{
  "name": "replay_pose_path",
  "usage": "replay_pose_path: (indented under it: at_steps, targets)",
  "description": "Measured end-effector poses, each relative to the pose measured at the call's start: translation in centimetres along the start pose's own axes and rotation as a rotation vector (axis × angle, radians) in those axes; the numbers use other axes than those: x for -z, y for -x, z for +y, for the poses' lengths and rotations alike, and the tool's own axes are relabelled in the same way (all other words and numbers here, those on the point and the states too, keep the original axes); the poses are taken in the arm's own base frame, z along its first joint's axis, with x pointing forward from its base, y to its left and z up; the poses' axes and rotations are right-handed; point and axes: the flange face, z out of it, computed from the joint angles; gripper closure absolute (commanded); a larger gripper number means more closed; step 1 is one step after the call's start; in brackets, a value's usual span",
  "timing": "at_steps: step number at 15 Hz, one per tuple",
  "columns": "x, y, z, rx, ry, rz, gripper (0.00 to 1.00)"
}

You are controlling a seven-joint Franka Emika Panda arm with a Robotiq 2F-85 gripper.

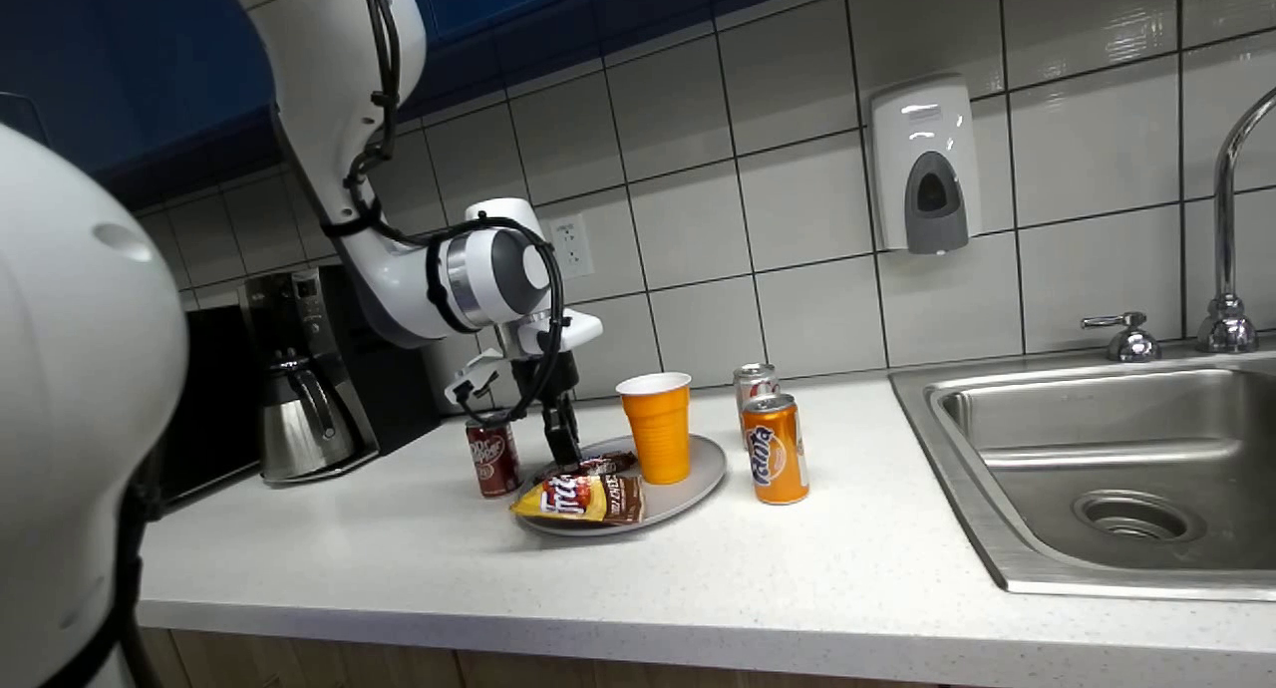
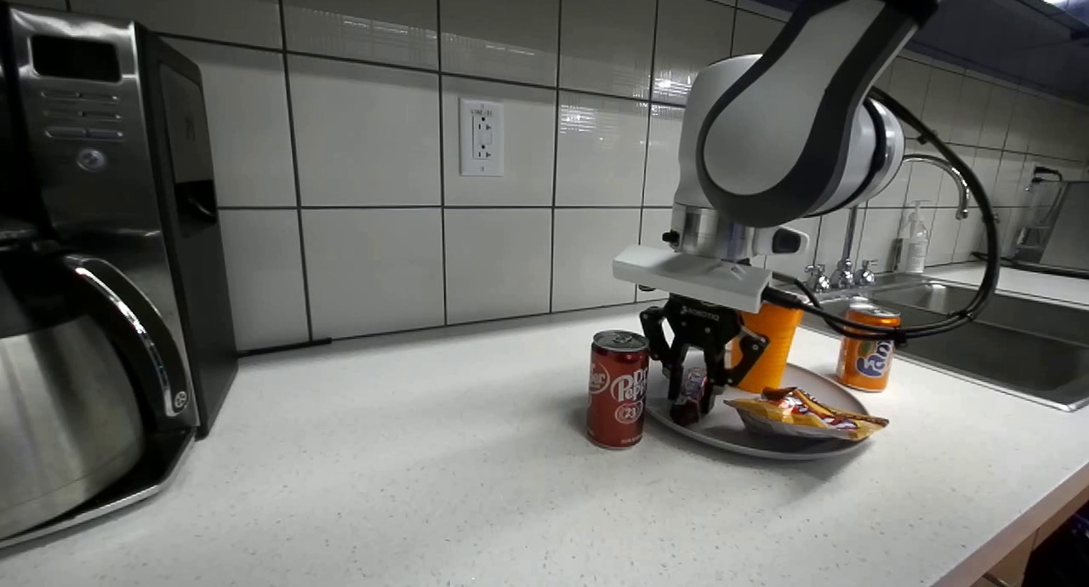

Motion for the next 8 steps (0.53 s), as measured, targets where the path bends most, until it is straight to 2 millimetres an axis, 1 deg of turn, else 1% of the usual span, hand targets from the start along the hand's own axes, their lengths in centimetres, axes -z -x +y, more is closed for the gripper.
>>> replay_pose_path:
  at_steps: [1, 2, 3, 8]
  targets:
    - [-0.03, 0.02, 0.03, 0.000, -0.001, 0.000, 0.97]
    - [-0.06, 0.04, 0.07, 0.000, -0.002, 0.000, 0.99]
    - [-0.07, 0.04, 0.08, 0.000, -0.003, 0.001, 0.95]
    - [0.21, 0.09, -0.04, 0.002, -0.012, 0.003, 0.96]
